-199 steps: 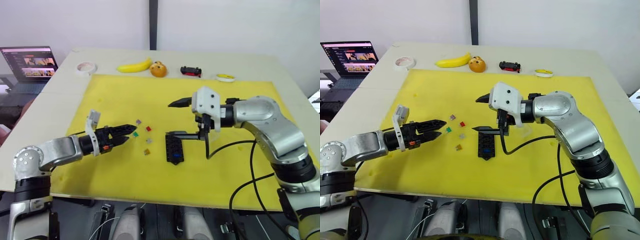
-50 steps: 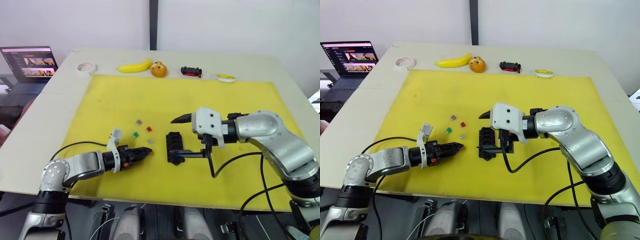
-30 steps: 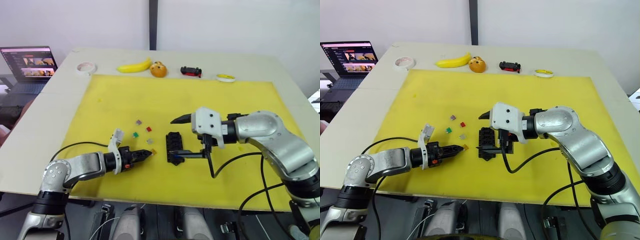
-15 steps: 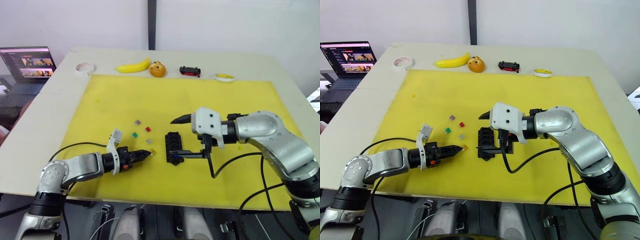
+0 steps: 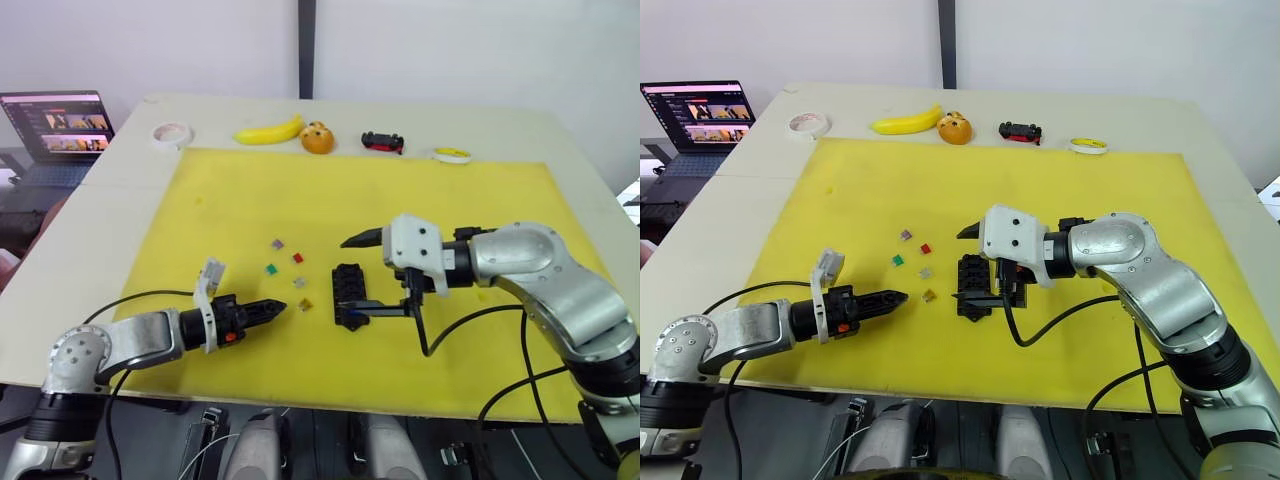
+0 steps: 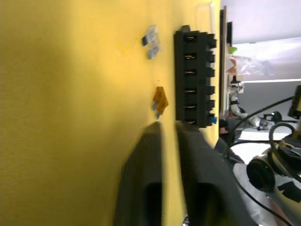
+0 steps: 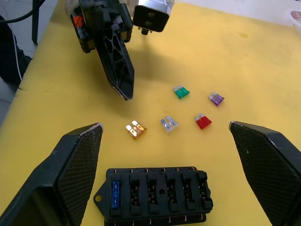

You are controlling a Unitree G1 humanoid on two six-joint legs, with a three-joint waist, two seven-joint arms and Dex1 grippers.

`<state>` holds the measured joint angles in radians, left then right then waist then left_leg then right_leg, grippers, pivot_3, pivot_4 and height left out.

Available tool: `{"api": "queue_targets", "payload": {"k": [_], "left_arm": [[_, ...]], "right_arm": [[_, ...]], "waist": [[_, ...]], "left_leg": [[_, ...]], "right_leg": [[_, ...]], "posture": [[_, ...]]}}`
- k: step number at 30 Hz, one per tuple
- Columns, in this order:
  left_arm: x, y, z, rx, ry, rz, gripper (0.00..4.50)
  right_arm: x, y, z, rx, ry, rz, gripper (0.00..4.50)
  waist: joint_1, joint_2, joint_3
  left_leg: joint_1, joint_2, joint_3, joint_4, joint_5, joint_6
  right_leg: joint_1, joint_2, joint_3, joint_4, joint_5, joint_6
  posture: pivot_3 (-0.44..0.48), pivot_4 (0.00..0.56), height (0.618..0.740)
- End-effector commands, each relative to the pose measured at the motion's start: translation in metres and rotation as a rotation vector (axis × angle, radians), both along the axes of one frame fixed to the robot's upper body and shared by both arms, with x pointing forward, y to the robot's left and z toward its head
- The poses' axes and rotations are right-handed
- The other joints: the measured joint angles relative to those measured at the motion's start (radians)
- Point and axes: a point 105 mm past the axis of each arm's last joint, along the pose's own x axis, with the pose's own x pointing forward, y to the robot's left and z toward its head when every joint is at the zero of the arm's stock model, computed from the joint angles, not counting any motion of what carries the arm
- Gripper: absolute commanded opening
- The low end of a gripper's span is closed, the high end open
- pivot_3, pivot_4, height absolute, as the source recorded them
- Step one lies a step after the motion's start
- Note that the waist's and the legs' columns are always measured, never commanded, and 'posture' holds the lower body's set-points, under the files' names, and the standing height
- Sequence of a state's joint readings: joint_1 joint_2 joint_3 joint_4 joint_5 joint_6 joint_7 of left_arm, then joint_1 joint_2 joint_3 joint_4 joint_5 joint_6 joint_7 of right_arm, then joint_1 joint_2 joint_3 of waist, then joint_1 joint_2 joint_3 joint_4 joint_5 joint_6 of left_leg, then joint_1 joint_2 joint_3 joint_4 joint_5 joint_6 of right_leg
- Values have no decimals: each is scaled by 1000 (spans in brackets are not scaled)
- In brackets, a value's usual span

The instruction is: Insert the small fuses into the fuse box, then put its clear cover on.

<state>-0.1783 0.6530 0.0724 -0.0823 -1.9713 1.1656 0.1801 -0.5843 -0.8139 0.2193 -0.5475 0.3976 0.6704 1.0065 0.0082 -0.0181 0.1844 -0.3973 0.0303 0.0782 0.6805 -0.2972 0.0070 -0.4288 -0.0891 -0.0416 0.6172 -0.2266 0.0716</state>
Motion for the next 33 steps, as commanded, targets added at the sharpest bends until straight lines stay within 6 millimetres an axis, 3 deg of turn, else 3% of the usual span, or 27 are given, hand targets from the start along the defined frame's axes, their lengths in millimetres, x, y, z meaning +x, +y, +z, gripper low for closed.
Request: {"api": "queue_targets", "payload": {"k": [1, 3, 11, 27, 33], "left_arm": [[-1, -11, 4, -14, -22, -25, 2289], [4, -15, 6, -29, -23, -11, 3308], [9, -28, 11, -53, -33, -24, 3308], [0, -31, -5, 52, 21, -95, 3308], [5, -38, -6, 40, 32, -93, 3308]], "right_arm": [[-4, 3, 12, 17, -53, 24, 4500], [-5, 3, 12, 16, -53, 23, 4500], [-4, 2, 12, 14, -54, 19, 4500], [-3, 3, 14, 21, -60, 13, 4500], [-2, 4, 15, 25, -63, 15, 4500]], "waist": [[1, 0, 0], [5, 0, 0], [6, 0, 0], [4, 0, 0], [6, 0, 0]], "left_leg": [[0, 0, 0, 0, 0, 0], [-1, 0, 0, 0, 0, 0], [-2, -2, -2, 1, 0, 1], [-3, -2, -2, 2, 0, 1], [-3, -2, -2, 2, 0, 0]], "right_leg": [[0, 0, 0, 0, 0, 0], [0, 0, 0, 0, 0, 0], [0, -3, -2, -1, 0, 0], [0, 1, -3, -1, 0, 0], [0, 2, -3, -1, 0, 0]], "posture": [[0, 150, 737], [0, 150, 737], [0, 150, 737], [0, 150, 737], [0, 150, 737]]}}
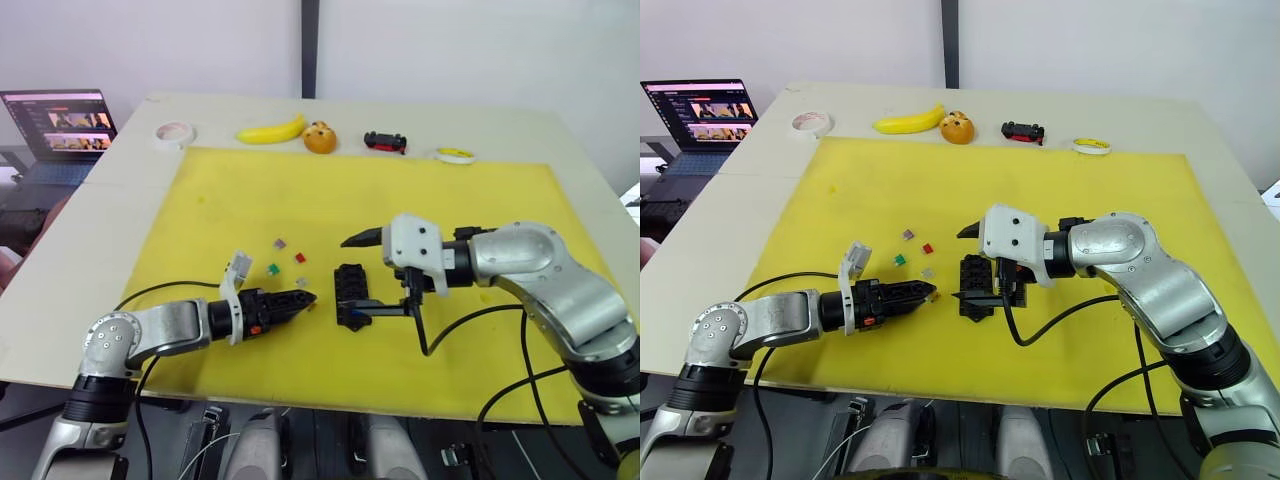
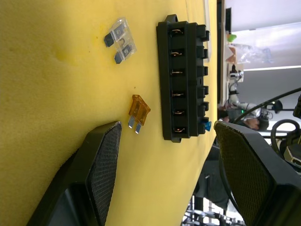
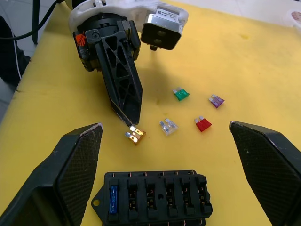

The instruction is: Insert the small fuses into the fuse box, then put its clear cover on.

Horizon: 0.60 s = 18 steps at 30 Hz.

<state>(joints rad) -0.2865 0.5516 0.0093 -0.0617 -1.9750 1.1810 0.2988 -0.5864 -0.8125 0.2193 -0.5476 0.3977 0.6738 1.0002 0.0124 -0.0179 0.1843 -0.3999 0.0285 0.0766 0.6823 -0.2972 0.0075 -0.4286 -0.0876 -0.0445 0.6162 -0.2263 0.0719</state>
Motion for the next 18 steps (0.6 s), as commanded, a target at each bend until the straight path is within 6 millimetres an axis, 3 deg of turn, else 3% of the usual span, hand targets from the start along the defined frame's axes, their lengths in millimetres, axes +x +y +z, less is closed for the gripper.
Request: {"api": "queue_targets", "payload": {"k": [1, 10, 18], "left_arm": [[-3, -8, -10, 22, 38, -27, 3308], [-1, -14, -12, 29, 28, -41, 3308], [2, -22, -1, 9, -8, -57, 3308]], "right_arm": [[-3, 4, 14, 22, -60, 20, 4500], [-3, 4, 13, 24, -61, 19, 4500], [-4, 3, 12, 24, -59, 19, 4500]], "waist": [[2, 0, 0], [3, 0, 0], [6, 0, 0]], "left_leg": [[0, 0, 0, 0, 0, 0], [0, -1, 0, 1, 0, 0], [0, -2, -1, 1, 0, 0]], "right_leg": [[0, 0, 0, 0, 0, 0], [1, -1, 0, 0, 0, 0], [2, -1, 0, -1, 0, 0]], "posture": [[0, 150, 737], [0, 150, 737], [0, 150, 737]]}}
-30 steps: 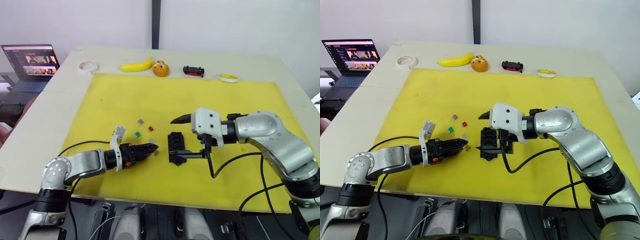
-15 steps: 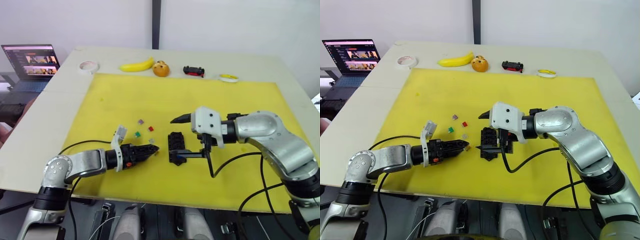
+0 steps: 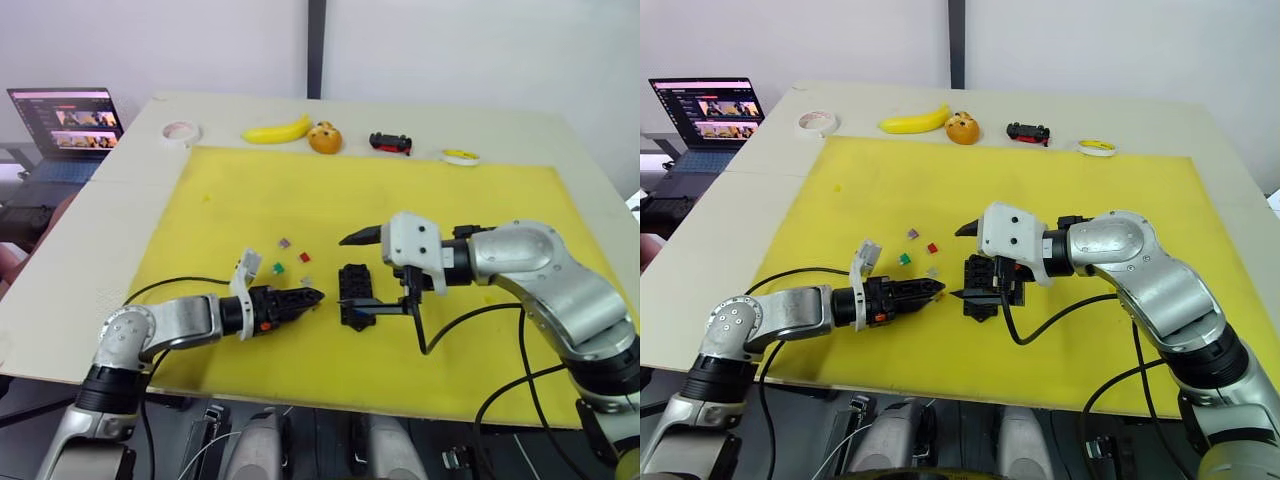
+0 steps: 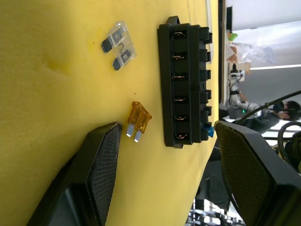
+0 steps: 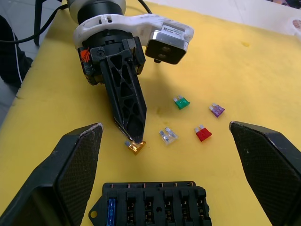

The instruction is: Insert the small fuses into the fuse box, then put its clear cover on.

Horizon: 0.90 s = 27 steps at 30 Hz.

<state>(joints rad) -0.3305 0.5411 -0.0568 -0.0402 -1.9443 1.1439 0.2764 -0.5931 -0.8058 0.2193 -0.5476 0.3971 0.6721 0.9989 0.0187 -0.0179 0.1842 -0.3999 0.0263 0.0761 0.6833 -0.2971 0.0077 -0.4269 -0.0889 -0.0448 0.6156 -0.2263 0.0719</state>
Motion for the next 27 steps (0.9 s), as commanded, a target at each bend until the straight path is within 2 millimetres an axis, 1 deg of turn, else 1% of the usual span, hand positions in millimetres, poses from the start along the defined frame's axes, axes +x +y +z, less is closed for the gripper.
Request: {"api": "queue_targets", "payload": {"k": [1, 12, 14, 15, 17, 22, 27], "left_arm": [[-3, -11, 0, 6, -8, -36, 3308], [-3, -8, -11, 49, -3, -26, 3308], [-3, -6, -14, 61, 1, -20, 2791], [-3, -5, -15, 64, 1, -20, 2415], [-3, -4, -17, 73, -1, -18, 1463], [-5, -1, -26, 103, 10, -10, 1463], [-6, 0, -28, 104, 12, -4, 1463]], "right_arm": [[-4, 2, 10, 18, -51, 14, 4500], [-6, 0, 6, 19, -48, 11, 4500], [-6, 1, 6, 19, -48, 12, 4500], [-6, 1, 6, 19, -48, 12, 4500], [-6, 1, 6, 18, -48, 13, 4500], [-6, 2, 7, 19, -49, 17, 4500], [-7, 3, 8, 17, -52, 21, 4500]], "waist": [[0, 0, 0], [1, 0, 0], [1, 0, 0], [1, 0, 0], [-1, 0, 0], [-5, 0, 0], [-5, 0, 0]], "left_leg": [[0, 0, 0, 0, 0, 0], [0, 0, 0, 0, 0, 0], [0, 0, 0, 0, 0, 0], [0, 0, 0, 0, 0, 0], [0, 0, 0, 0, 0, 0], [0, 0, 0, 0, 0, 0], [1, 0, 0, 0, 0, 0]], "right_leg": [[0, 0, 0, 0, 0, 0], [0, 0, 0, 0, 0, 0], [0, 0, 0, 0, 0, 0], [0, 0, 0, 0, 0, 0], [0, 0, 0, 0, 0, 0], [0, 1, 0, 0, 0, 0], [0, 1, 0, 0, 0, 0]], "posture": [[0, 150, 737], [0, 150, 737], [0, 150, 737], [0, 150, 737], [0, 150, 737], [0, 150, 737], [0, 150, 737]]}}
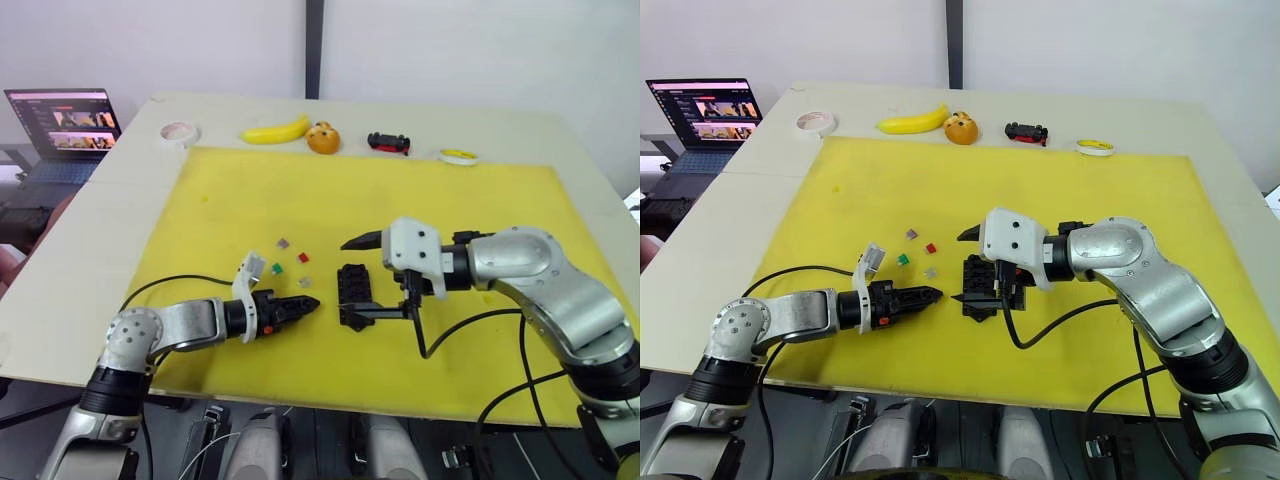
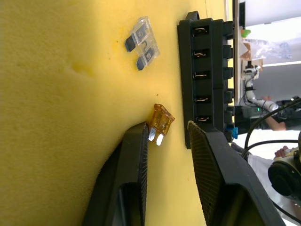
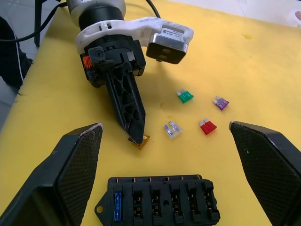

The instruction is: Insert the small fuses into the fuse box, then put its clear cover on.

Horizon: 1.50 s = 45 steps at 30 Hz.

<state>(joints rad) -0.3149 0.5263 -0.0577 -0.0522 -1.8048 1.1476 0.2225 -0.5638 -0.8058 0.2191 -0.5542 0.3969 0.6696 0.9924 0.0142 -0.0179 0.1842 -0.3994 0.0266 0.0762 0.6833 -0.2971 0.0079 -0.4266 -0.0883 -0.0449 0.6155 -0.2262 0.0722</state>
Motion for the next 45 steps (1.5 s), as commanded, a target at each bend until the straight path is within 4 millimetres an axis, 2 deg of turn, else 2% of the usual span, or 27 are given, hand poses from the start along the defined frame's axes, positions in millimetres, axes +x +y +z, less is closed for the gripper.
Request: {"api": "queue_targets", "payload": {"k": [1, 21, 24, 25, 41, 45], "left_arm": [[-7, -1, -15, 34, 43, -13, 1463], [-6, 9, -18, 46, 41, 17, 1463], [-6, 10, -20, 48, 45, 24, 579], [-6, 10, -20, 48, 45, 22, 123], [-7, 14, -19, 42, 38, 34, 51], [-6, 20, -3, -7, -48, 36, 51]], "right_arm": [[-5, 4, 15, 15, -71, 28, 4500], [-3, 5, 19, 16, -73, 23, 4500], [-3, 6, 19, 17, -73, 25, 4500], [-3, 6, 19, 17, -74, 25, 4500], [-3, 5, 19, 17, -72, 23, 4500], [-3, 5, 19, 17, -72, 22, 4500]], "waist": [[0, 0, 0], [-2, 0, 0], [-3, 0, 0], [-3, 0, 0], [-6, 1, 0], [-10, 1, 0]], "left_leg": [[0, 0, 0, 0, 0, 0], [1, 1, 0, 0, 0, 0], [1, 1, 0, 0, 0, 0], [1, 1, 0, 0, 0, 0], [2, 2, 0, -1, 0, 0], [2, 2, 1, -1, 0, 0]], "right_leg": [[0, 0, 0, 0, 0, 0], [0, 0, 0, 0, 0, 0], [0, 1, 0, 0, 0, 0], [0, 1, 0, 0, 0, 0], [0, 1, 0, 1, 0, 0], [0, 2, 0, 1, 0, 0]], "posture": [[0, 150, 737], [0, 150, 737], [0, 150, 737], [0, 150, 737], [0, 150, 737], [0, 150, 737]]}}
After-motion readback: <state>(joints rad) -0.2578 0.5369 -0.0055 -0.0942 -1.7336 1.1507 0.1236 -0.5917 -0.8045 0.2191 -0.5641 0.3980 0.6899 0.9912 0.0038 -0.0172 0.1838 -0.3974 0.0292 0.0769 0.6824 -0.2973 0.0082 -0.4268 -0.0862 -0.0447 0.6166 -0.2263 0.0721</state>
